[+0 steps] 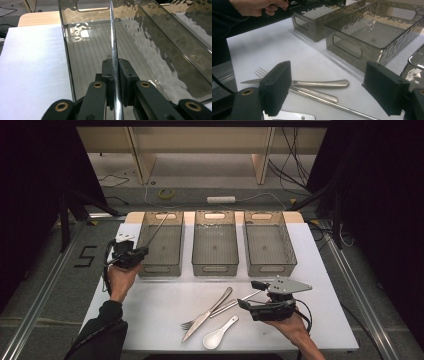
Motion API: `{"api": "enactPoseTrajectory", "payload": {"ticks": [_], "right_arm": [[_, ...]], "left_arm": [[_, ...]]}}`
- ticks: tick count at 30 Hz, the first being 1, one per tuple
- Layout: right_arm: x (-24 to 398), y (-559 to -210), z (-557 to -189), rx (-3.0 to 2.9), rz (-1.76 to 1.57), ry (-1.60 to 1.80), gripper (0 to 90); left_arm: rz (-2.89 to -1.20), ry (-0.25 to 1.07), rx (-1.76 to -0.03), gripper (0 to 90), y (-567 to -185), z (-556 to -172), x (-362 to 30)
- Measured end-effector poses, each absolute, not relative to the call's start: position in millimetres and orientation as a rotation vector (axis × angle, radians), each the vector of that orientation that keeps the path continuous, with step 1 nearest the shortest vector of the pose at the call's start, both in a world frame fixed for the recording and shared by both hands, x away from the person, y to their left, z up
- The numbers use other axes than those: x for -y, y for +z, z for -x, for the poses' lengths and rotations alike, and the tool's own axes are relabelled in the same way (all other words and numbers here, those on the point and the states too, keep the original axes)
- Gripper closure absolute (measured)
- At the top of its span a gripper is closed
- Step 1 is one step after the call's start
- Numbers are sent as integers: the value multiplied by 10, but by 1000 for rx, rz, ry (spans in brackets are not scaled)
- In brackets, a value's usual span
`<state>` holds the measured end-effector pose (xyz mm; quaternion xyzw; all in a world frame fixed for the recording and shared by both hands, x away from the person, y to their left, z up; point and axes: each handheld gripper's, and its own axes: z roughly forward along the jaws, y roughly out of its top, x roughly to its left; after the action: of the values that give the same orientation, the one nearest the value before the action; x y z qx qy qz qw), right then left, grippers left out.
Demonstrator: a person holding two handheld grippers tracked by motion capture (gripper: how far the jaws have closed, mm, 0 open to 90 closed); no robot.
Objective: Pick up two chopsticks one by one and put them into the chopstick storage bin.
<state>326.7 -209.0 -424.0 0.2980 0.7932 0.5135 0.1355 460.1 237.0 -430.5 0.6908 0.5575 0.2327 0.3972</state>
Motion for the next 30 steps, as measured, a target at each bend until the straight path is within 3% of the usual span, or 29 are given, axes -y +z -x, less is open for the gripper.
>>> {"api": "enactPoseTrajectory", "payload": {"ticks": [5, 8, 10, 13, 22, 30], "right_arm": [[2085, -4242, -3267, -2302, -855, 1492, 233], [2081, -4236, -3255, -2308, -845, 1493, 233], [2077, -4236, -3252, -2311, -841, 1490, 233], [2082, -4228, -3250, -2306, -833, 1483, 233], [2062, -4224, -3253, -2356, -774, 1424, 232], [1989, -4192, -3344, -2496, -628, 1219, 256]], "left_arm": [[-1730, 579, -1428, 816, -4339, -4627, -2382], [-1701, 546, -1445, 622, -4321, -4624, -2416], [-1686, 542, -1429, 568, -4288, -4594, -2420], [-1684, 517, -1411, 398, -4234, -4541, -2409], [-1683, 431, -1289, 264, -4116, -4273, -2300], [-1653, 345, -1138, 214, -4117, -3949, -2115]]}}
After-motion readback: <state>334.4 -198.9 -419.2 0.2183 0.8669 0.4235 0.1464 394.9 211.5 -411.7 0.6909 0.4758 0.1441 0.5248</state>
